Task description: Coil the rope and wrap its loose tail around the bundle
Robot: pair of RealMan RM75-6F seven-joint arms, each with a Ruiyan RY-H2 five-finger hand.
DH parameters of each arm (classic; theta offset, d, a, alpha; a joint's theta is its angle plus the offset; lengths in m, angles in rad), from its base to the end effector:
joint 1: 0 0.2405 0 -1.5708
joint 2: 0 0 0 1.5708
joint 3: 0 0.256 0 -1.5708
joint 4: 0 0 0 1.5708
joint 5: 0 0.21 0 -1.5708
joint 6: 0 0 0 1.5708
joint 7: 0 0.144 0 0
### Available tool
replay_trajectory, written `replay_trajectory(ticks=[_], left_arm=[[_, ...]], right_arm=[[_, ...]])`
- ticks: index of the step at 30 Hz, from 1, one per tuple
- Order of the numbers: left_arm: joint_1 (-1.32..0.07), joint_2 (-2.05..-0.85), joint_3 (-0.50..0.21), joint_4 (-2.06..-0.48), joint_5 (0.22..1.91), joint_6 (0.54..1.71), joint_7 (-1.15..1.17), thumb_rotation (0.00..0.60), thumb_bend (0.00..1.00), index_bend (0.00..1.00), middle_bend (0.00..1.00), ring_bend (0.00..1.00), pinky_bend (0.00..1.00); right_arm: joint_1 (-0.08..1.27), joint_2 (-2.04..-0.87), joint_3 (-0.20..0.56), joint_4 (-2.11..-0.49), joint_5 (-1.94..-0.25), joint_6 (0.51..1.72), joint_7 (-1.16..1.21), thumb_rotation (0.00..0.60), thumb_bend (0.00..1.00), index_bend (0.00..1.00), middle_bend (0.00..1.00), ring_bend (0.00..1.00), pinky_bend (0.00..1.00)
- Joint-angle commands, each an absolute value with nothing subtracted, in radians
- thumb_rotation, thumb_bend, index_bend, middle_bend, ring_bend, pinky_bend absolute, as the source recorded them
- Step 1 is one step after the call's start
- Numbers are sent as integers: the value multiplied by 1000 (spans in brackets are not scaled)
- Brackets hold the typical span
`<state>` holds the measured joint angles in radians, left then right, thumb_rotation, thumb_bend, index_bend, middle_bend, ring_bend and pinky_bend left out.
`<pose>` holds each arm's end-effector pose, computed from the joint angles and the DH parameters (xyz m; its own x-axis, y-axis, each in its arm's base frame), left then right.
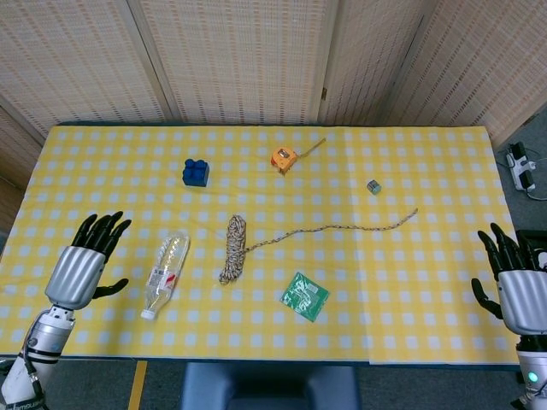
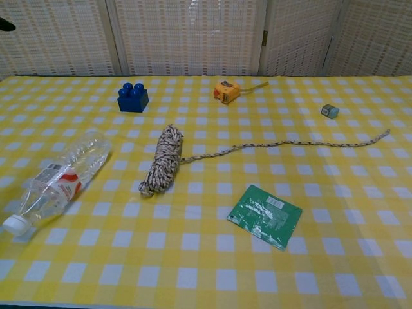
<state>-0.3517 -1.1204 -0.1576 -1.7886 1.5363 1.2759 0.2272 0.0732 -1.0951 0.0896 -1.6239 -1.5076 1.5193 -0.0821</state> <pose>-0.2049 0.2613 0.1302 0.4595 -0.0227 0.8879 0.8320 -0.3389 -0.4392 -0.3060 -0.1853 0.1754 0.4767 0.0682 0.8764 -0.8784 -0.0032 0.4780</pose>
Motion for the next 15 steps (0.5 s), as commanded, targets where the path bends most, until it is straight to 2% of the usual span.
replay_trajectory(ticks=[1,8,15], left_arm=[[-441,-1147,-193,-1817,1520,1181,227,600,156,48,82,110,7],[-585,-1264,-229,-1804,1432,1029,293,600,157,67,114,138,45],[-690,-1419,-248,-1733,1282,944,397,600,157,67,118,155,118]], right_arm=[[76,-1094,90,-1625,-1509,1516,-84,600,430,0,28,110,0],[82,-1091,90,-1631,-1506,1506,-92,600,431,0,28,110,0],[83,-1087,89,-1633,-1501,1500,-92,600,430,0,28,111,0]])
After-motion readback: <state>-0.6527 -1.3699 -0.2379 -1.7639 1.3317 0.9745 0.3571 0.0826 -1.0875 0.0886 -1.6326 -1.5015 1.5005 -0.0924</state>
